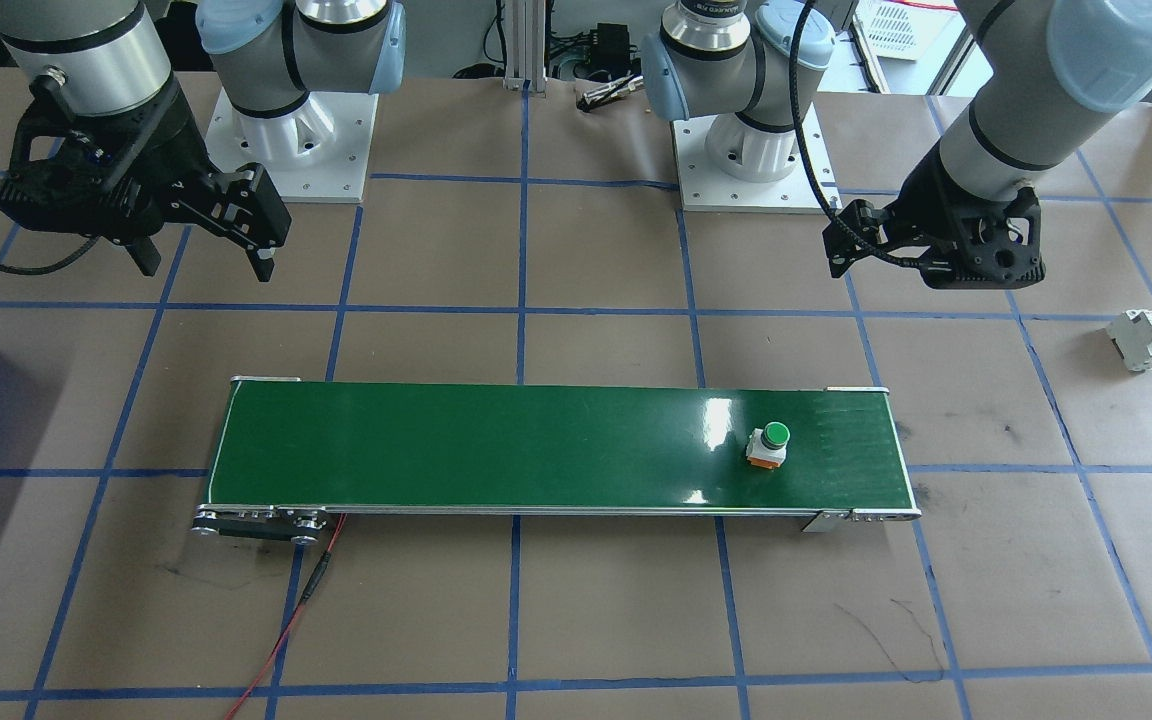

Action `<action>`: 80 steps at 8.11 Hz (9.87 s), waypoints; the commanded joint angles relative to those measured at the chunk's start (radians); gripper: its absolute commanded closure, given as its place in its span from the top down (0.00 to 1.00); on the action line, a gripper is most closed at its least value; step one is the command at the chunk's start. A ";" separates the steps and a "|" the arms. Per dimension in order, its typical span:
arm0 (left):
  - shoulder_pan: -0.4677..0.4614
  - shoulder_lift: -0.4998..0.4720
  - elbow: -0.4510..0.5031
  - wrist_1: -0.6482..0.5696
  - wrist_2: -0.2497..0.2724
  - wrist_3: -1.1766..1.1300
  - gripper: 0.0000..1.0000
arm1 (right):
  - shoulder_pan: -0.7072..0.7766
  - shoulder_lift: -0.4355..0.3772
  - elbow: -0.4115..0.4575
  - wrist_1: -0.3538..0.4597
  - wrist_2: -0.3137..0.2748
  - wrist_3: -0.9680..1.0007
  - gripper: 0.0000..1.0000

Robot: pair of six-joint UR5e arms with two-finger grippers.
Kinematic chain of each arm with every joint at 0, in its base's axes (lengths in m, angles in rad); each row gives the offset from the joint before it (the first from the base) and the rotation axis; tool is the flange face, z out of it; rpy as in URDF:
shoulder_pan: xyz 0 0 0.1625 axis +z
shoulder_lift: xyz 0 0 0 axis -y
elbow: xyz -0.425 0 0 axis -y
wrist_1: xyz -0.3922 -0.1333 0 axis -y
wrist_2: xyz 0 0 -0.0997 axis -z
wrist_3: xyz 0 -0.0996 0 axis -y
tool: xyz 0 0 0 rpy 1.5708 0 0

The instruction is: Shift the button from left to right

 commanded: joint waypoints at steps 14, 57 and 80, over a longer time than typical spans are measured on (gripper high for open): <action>0.015 0.014 -0.001 0.079 0.022 -0.038 1.00 | 0.000 0.236 0.133 -0.191 0.043 0.009 1.00; 0.016 0.035 -0.002 0.079 0.028 -0.020 1.00 | -0.669 0.331 -0.081 -0.267 -0.094 -1.171 0.00; 0.021 0.035 -0.001 0.070 0.026 -0.004 1.00 | -0.650 0.008 -0.012 0.076 0.018 -1.024 1.00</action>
